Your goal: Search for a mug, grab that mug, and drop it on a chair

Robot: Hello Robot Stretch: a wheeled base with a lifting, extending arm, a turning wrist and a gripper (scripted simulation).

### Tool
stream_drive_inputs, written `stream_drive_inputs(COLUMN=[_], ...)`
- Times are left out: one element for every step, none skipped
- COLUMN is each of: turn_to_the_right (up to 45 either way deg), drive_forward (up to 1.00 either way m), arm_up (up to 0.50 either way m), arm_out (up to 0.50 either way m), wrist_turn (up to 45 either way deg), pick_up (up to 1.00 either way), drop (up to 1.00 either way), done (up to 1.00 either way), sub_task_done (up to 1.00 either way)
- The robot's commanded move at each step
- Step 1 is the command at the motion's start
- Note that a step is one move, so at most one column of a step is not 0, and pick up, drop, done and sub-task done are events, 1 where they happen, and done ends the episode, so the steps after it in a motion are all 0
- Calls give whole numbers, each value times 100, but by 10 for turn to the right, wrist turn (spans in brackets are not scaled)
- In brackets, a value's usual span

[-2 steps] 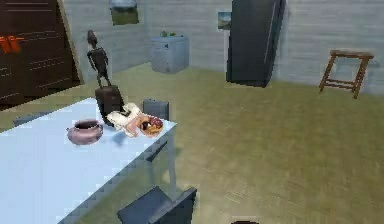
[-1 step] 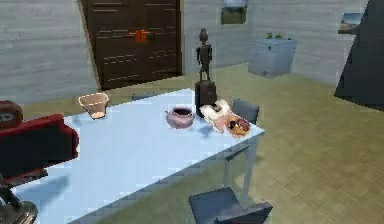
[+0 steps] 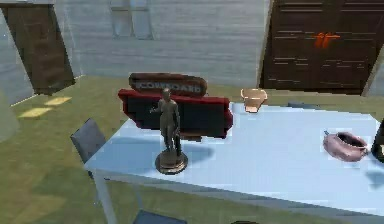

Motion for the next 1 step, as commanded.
stream_drive_inputs(turn_to_the_right=[-450], drive_forward=[0], arm_up=[0], arm_out=[0], wrist_turn=[0], pick_up=[0], drop=[0], done=[0], sub_task_done=[0])
